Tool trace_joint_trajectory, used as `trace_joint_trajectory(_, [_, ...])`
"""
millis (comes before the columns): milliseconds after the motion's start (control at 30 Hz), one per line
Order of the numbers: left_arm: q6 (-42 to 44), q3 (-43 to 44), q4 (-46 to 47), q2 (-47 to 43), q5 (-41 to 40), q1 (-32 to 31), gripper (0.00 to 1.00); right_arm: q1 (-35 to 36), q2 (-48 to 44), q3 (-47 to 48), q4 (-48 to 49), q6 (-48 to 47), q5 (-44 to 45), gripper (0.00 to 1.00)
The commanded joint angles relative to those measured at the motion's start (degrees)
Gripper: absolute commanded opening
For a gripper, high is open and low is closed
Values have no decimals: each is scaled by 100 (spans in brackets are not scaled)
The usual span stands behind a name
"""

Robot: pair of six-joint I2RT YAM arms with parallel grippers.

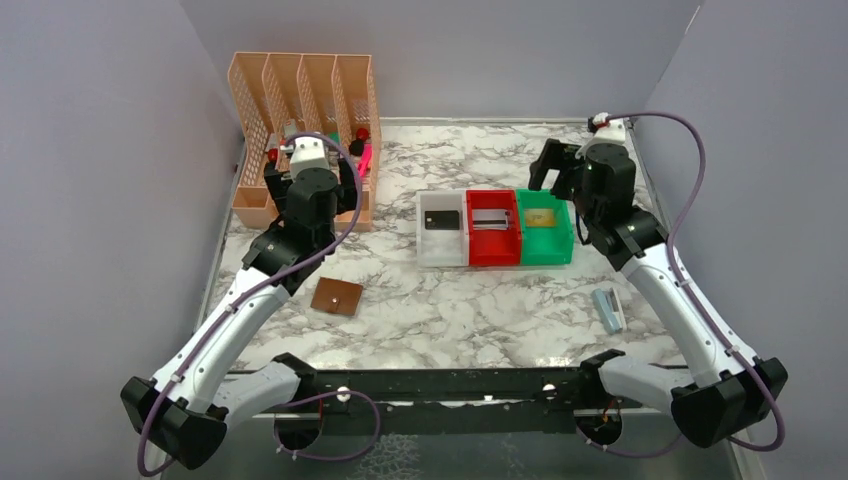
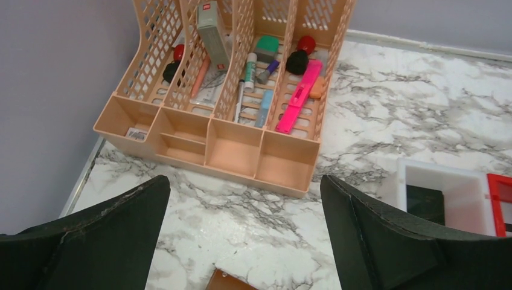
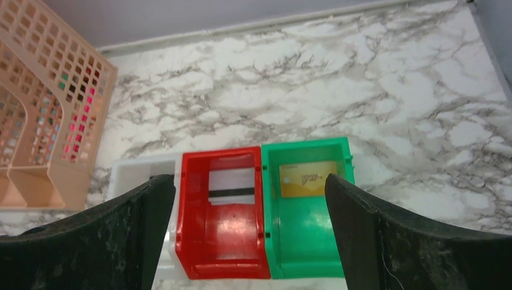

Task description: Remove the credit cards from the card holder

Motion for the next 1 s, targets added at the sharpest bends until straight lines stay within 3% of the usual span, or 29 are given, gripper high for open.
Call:
trace_joint_trajectory(0, [-26,-511,425,-315,420,365,99,-125,-334,-692,189,198,-749,100])
trace_joint_trajectory(333, [-938,-1840,369,-819,1498,1186,99,-391,-476,-2399,612,542,-3121,100])
trace_joint_trajectory(533, [-1932,-2419,107,-871,1804,1500,99,-356,-204,-2682,613,554,-4285,99])
trace_joint_trajectory(767, [-3083,-2795,-502,-818,1691,1664,99,90,246,-2533,249,597,-4180,98])
trace_joint_trajectory(967, [-3738,-2947,-817,-680,1642,1712,99,953,772,-2214,34,654,-3616,95])
